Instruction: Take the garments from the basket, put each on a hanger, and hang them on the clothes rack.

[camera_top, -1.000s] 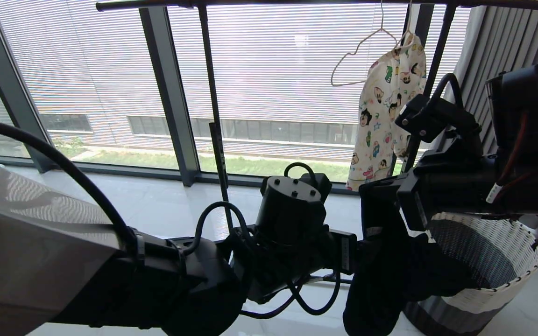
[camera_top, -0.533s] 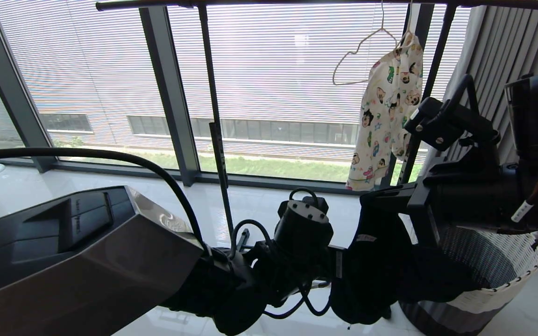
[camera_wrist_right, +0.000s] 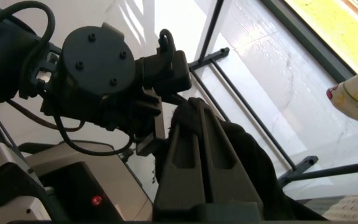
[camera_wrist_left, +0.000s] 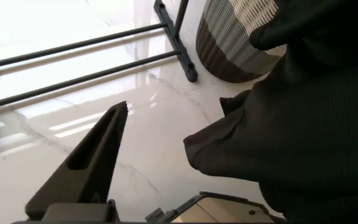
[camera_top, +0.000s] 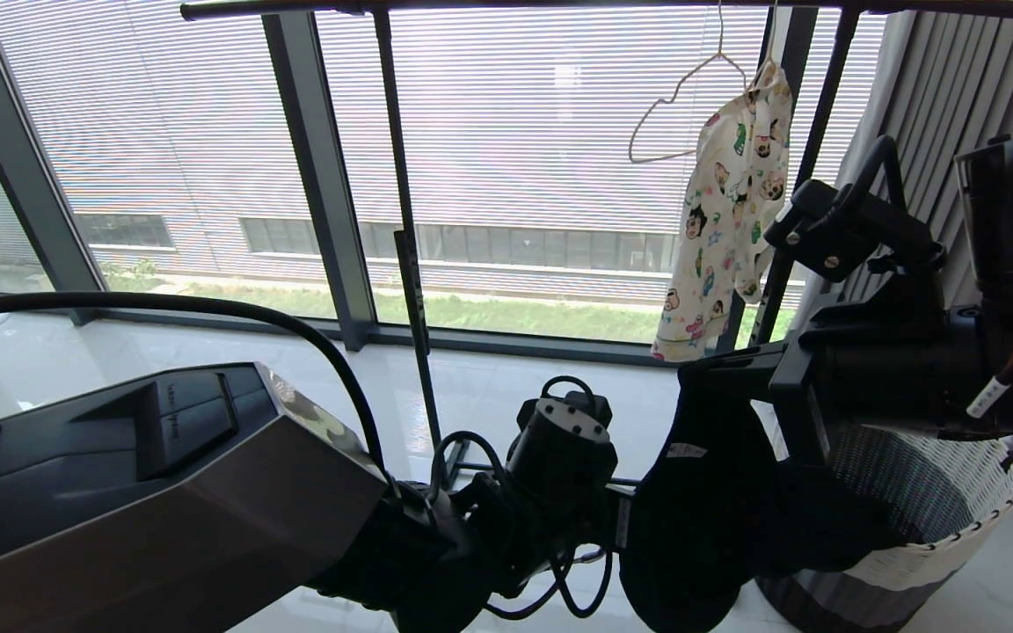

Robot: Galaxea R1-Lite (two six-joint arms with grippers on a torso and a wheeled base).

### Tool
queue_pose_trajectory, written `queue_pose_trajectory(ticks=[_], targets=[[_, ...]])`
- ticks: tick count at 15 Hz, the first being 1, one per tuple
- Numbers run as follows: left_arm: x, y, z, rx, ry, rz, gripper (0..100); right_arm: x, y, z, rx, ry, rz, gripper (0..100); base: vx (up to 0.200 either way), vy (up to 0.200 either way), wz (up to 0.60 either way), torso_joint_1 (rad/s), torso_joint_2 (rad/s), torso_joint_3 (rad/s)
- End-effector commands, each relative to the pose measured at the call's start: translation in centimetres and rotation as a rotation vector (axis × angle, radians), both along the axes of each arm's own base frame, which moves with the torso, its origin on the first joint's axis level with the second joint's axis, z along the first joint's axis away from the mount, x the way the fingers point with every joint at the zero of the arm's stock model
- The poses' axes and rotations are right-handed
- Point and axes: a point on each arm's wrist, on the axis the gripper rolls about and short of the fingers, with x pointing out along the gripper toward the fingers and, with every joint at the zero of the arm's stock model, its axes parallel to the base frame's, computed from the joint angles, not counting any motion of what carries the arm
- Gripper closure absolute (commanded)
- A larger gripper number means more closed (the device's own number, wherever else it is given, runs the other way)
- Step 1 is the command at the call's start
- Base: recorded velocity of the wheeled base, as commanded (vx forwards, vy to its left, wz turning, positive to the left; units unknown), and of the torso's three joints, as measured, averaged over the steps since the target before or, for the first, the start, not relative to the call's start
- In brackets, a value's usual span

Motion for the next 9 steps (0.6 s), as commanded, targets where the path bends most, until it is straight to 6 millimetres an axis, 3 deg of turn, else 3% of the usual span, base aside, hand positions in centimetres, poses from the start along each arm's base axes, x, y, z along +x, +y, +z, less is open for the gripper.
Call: queue_pose_trajectory(ticks=[1,6,7,9], targets=[[-0.1,0.1,0.5,-0.009,-0.008,0.000,100,0.0,0.0,0.0,-0.001,0.000,-0.001,100,0.000,0.000,0.00,0.000,0.00,0.000],[-0.6,1.4,0.8,0.103,-0.103,0.173,100,1.5,0.4,-1.7,-0.036,0.037,-0.032,100,0.000,0.000,0.00,0.000,0.00,0.000],[-1.4,3.6,3.6,0.064,-0.136,0.198,100,2.6,1.5,-2.4,-0.027,0.026,-0.032,100,0.000,0.000,0.00,0.000,0.00,0.000],[-2.6,7.3,7.4,0.026,-0.189,0.219,100,4.0,3.0,-3.0,0.010,-0.018,-0.027,100,0.000,0.000,0.00,0.000,0.00,0.000]])
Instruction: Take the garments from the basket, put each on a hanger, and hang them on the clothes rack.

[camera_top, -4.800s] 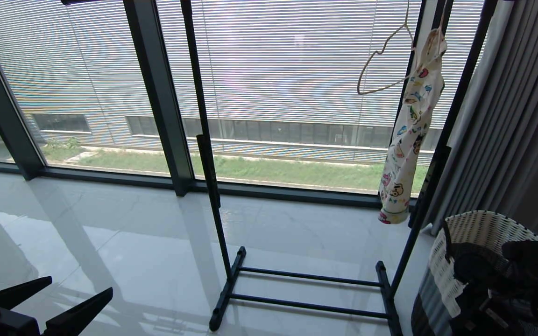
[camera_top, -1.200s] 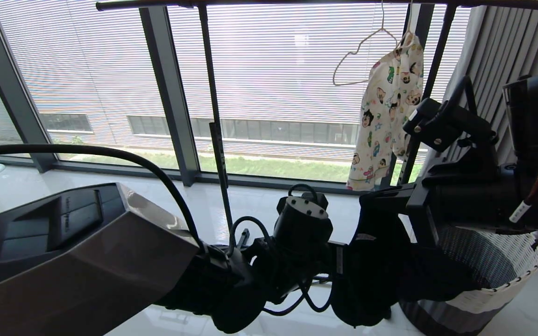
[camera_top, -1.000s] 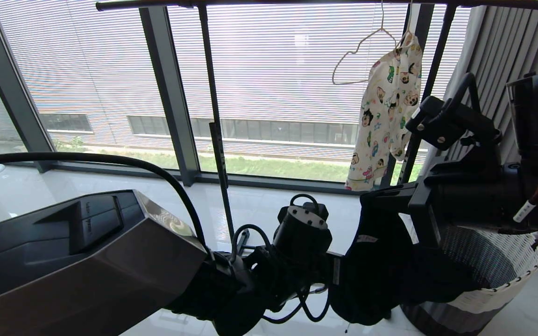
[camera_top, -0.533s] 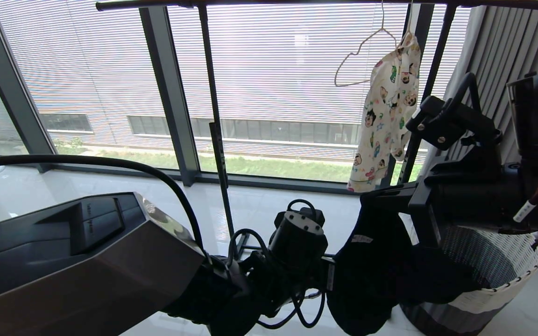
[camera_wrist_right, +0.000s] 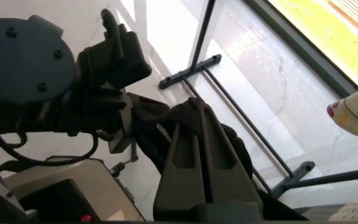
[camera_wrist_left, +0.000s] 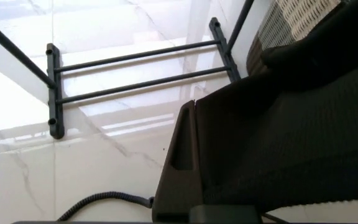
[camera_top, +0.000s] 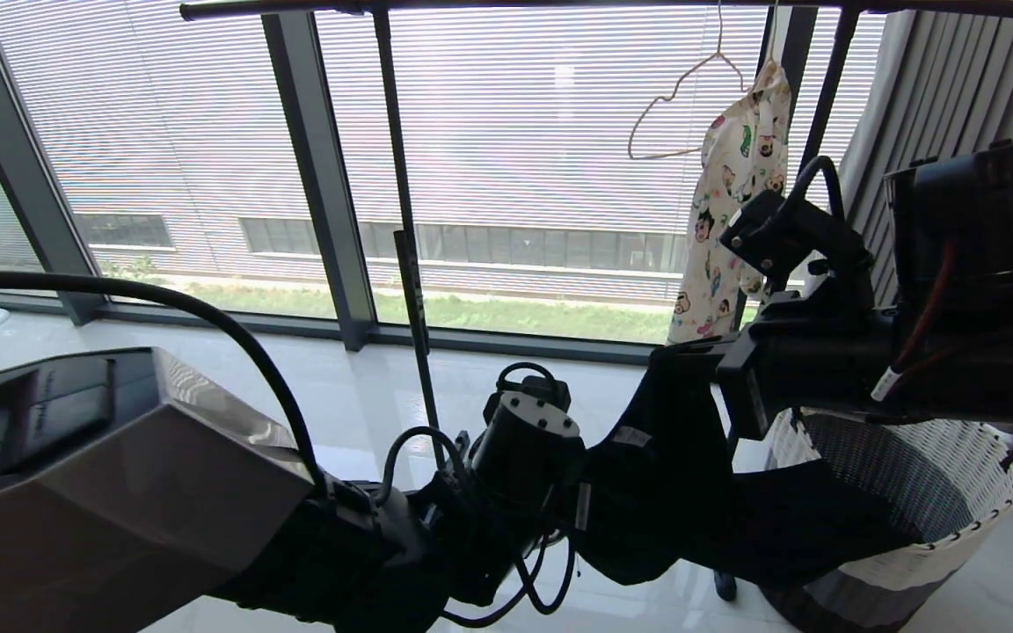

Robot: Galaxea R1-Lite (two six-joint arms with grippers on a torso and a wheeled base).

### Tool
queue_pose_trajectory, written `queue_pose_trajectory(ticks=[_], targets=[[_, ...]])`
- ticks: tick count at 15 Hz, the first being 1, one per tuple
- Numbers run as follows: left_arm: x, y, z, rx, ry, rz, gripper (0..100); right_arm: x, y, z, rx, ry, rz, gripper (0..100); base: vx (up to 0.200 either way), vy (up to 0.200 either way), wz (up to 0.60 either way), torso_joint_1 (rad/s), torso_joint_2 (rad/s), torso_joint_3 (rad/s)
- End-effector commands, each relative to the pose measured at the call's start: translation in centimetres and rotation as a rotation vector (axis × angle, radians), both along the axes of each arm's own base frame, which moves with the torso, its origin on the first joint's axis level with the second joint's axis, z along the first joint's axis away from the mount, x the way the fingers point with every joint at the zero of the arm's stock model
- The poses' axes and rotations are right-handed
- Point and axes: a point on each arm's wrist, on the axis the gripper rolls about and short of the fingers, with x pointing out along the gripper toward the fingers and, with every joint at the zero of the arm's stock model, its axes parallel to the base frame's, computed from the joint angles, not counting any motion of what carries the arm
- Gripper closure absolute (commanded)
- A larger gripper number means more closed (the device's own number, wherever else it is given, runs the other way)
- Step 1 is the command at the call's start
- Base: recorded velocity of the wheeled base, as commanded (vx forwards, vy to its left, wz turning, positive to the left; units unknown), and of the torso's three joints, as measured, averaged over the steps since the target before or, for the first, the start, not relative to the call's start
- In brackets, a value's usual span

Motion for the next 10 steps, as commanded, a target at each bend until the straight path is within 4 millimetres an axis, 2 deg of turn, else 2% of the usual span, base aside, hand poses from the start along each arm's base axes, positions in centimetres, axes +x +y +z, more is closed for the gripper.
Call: queue_pose_trajectory(ticks=[1,2,3,4,7,8,10], targets=[[-2.2,5.9,6.3,-0.049,-0.093,0.019,100,1.5,1.8,-1.7,-0.015,0.010,0.006,100,0.000,0.000,0.00,0.000,0.00,0.000],[-3.4,8.4,8.3,-0.019,-0.090,-0.013,100,1.7,2.3,-1.5,-0.004,-0.013,-0.005,100,0.000,0.000,0.00,0.000,0.00,0.000],[-4.7,10.0,10.1,-0.016,-0.077,-0.046,100,1.6,2.3,-1.4,-0.009,-0.023,-0.025,100,0.000,0.000,0.00,0.000,0.00,0.000],[-5.6,10.7,11.4,-0.020,-0.074,-0.060,100,1.5,2.2,-1.3,-0.014,-0.032,-0.051,100,0.000,0.000,0.00,0.000,0.00,0.000],[-6.6,11.0,14.1,-0.005,-0.118,-0.096,100,0.6,0.9,0.2,-0.003,-0.079,-0.126,100,0.000,0.000,0.00,0.000,0.00,0.000],[-6.6,11.0,14.1,-0.005,-0.118,-0.096,100,0.6,0.9,0.2,-0.003,-0.079,-0.126,100,0.000,0.000,0.00,0.000,0.00,0.000],[-7.3,11.4,16.8,0.076,-0.180,-0.152,100,-1.3,-1.2,1.9,-0.002,-0.097,-0.166,100,0.000,0.000,0.00,0.000,0.00,0.000]])
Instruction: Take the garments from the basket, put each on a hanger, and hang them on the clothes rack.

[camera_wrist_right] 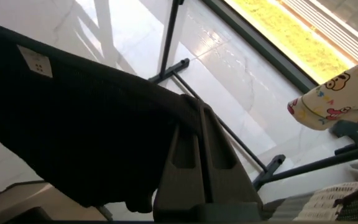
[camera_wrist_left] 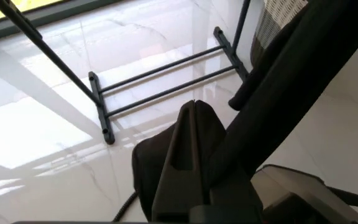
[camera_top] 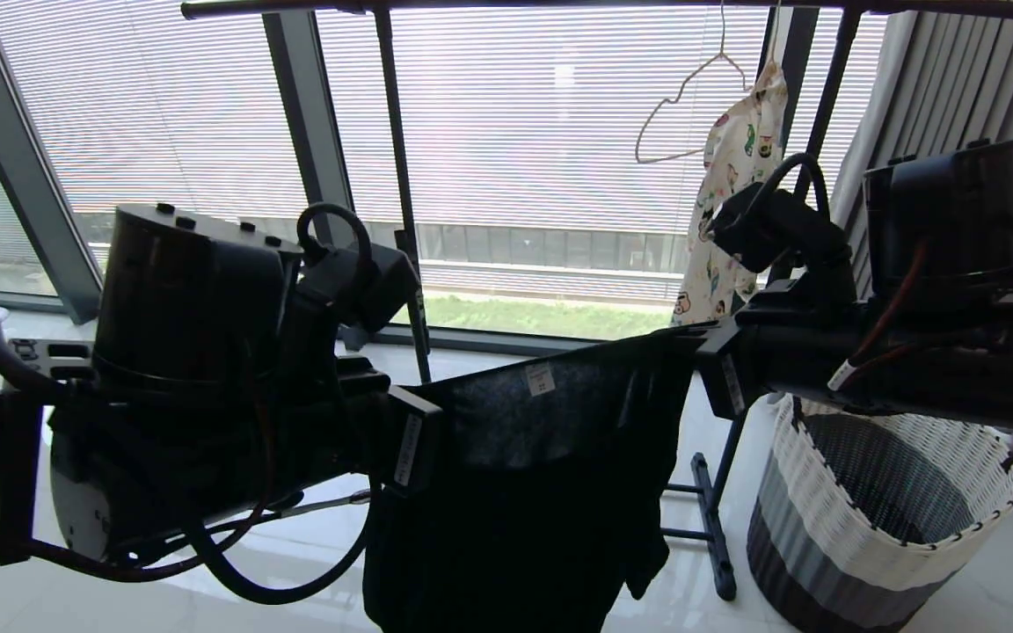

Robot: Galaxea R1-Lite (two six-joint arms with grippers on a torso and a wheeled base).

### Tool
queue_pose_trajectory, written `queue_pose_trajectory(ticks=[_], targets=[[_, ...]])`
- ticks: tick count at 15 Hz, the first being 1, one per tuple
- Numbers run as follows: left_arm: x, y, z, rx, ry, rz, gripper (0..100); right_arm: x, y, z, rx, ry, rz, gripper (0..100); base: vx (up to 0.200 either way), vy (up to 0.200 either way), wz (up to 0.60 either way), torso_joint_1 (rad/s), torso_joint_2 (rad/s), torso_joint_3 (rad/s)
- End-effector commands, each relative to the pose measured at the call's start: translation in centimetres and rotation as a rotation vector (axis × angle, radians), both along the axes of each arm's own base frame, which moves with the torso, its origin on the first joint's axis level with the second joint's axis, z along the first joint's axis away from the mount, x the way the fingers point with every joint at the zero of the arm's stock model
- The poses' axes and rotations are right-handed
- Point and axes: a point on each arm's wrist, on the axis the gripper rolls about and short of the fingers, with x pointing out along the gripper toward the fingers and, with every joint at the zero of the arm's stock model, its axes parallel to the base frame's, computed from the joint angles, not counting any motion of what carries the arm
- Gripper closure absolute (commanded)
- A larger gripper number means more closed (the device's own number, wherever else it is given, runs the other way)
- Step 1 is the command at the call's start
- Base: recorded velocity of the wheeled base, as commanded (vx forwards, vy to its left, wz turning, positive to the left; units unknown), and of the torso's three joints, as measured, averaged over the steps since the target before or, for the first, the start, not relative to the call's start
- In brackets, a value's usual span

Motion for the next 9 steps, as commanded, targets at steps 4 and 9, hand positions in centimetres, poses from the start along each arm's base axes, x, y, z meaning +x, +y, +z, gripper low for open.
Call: queue_pose_trajectory(ticks=[4,9], targets=[[-2.4,0.3,7.3,-0.004,-0.115,-0.097,100,-3.2,-3.2,5.0,0.062,-0.082,-0.015,100,0.000,0.000,0.00,0.000,0.00,0.000],[-3.6,-1.6,9.6,-0.048,-0.183,-0.190,100,-4.0,-4.1,8.2,0.077,-0.144,-0.009,100,0.000,0.000,0.00,0.000,0.00,0.000]])
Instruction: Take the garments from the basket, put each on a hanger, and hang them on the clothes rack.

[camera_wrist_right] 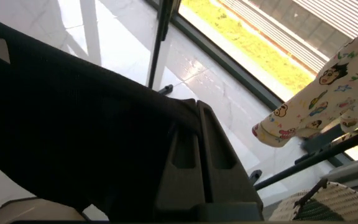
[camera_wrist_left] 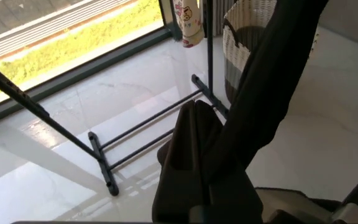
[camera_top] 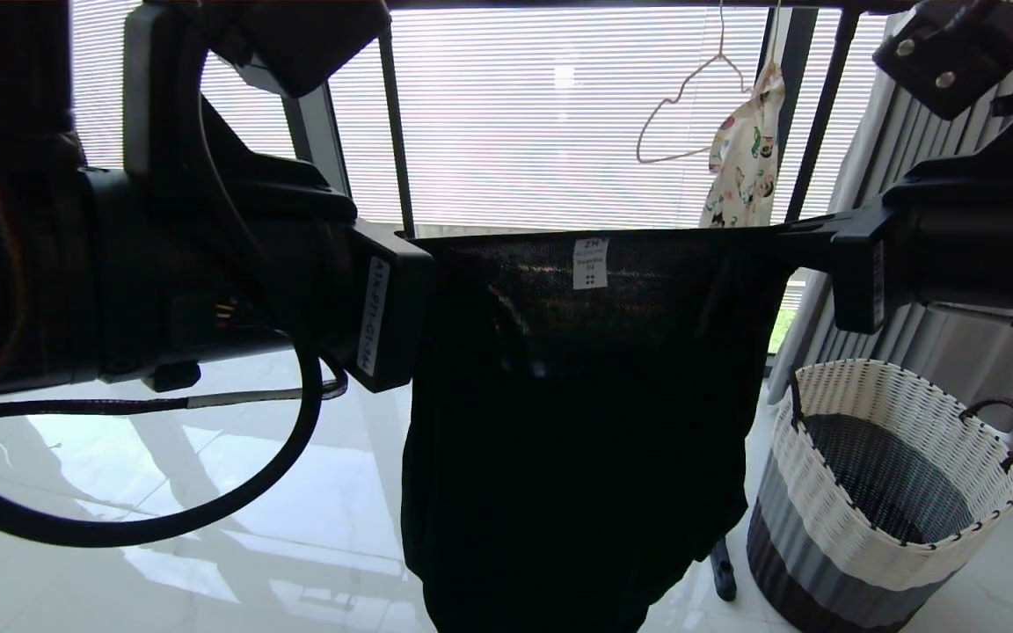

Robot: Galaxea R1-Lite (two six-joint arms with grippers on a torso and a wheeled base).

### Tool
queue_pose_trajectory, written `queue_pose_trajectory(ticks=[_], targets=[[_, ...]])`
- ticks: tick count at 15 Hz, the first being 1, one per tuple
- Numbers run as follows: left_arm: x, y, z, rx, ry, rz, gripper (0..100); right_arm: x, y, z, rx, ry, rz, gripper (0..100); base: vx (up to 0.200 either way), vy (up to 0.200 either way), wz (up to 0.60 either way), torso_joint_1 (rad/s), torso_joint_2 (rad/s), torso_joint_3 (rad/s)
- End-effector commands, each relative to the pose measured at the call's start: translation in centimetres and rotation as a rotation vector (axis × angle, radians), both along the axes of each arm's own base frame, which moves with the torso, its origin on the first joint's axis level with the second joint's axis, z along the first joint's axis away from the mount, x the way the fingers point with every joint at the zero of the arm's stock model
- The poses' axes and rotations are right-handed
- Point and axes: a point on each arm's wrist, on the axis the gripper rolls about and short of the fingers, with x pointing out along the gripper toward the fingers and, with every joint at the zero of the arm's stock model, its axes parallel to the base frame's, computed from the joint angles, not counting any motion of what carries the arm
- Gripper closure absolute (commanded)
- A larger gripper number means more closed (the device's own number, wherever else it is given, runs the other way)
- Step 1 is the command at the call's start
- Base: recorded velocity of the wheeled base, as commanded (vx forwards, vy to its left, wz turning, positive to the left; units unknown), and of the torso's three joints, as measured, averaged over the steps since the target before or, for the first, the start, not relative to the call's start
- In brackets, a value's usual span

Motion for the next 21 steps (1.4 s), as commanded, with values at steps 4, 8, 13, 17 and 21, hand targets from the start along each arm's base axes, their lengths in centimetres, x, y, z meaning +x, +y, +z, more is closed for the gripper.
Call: queue_pose_trajectory(ticks=[4,8,13,17,21], targets=[[0.3,-0.8,-0.3,0.100,-0.090,-0.060,100,-2.7,-2.5,1.3,-0.001,-0.011,0.010,100,0.000,0.000,0.00,0.000,0.00,0.000],[3.6,-4.3,0.5,0.007,-0.219,-0.054,100,-6.4,-5.5,0.8,-0.029,0.064,0.138,100,0.000,0.000,0.00,0.000,0.00,0.000],[4.5,-5.4,1.1,-0.017,-0.236,-0.072,100,-8.0,-4.7,-0.7,-0.073,0.112,0.268,100,0.000,0.000,0.00,0.000,0.00,0.000],[3.3,-4.2,1.0,0.018,-0.203,-0.073,100,-5.9,-3.9,-0.2,-0.040,0.080,0.197,100,0.000,0.000,0.00,0.000,0.00,0.000],[-1.0,-0.6,1.3,0.118,-0.053,-0.138,100,-3.2,-2.3,2.1,0.001,0.038,0.163,100,0.000,0.000,0.00,0.000,0.00,0.000]])
